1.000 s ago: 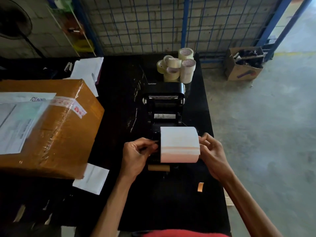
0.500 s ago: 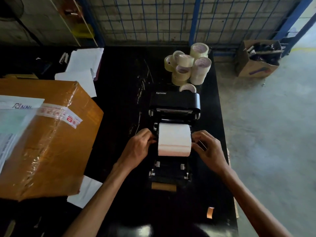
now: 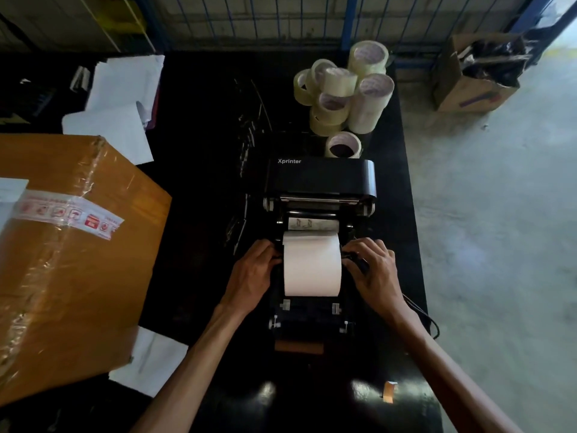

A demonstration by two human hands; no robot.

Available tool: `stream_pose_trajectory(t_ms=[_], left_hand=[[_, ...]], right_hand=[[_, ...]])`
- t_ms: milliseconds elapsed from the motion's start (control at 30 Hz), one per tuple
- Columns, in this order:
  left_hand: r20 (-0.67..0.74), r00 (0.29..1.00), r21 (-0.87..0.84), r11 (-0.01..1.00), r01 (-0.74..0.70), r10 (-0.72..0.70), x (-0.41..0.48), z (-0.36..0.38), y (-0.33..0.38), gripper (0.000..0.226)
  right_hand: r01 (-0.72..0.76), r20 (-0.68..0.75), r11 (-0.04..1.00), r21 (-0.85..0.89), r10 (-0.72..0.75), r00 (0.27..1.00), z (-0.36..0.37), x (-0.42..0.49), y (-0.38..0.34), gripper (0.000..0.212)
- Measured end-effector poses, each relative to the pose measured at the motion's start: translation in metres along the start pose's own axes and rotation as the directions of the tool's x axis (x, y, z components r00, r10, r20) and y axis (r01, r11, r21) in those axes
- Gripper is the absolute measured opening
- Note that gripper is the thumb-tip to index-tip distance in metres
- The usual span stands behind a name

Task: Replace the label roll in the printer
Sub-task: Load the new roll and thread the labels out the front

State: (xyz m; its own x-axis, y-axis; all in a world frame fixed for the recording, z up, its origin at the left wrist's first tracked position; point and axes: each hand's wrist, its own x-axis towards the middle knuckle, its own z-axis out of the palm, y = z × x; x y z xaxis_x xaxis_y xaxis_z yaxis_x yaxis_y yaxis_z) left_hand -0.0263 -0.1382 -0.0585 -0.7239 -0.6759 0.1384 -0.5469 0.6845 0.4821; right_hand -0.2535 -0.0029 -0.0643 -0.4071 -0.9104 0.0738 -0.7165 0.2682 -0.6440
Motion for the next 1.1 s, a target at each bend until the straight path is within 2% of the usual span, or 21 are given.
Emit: stream_pose_trajectory(t_ms=[367, 600, 800, 1100], left_hand=[[-0.009, 0.999, 0.051, 0.998, -0.039, 0.040, -0.003, -0.001, 0.000, 0.008], [-0.061, 0.996, 0.050, 0.997, -0.060, 0.063, -0.007, 0.003, -0.003, 0.007], [-0.137, 0.985, 0.087, 0.992, -0.096, 0.107, -0.012, 0.007, -0.004, 0.009], [-0.141, 0.987, 0.151, 0.987, -0.060, 0.081, -0.018, 0.011, -0.003, 0.028]], right_hand=[[0.002, 0.058, 0.996, -0.085, 0.003, 0.998, 0.006, -0.014, 0.002, 0.022], [-0.043, 0.044, 0.986, -0.160, 0.050, 0.998, 0.012, -0.017, 0.002, 0.027], [-0.058, 0.013, 0.974, -0.218, 0.062, 0.998, 0.013, -0.018, 0.002, 0.021], [-0.144, -0.054, 0.950, -0.276, 0.134, 0.990, 0.018, -0.021, -0.007, 0.023]])
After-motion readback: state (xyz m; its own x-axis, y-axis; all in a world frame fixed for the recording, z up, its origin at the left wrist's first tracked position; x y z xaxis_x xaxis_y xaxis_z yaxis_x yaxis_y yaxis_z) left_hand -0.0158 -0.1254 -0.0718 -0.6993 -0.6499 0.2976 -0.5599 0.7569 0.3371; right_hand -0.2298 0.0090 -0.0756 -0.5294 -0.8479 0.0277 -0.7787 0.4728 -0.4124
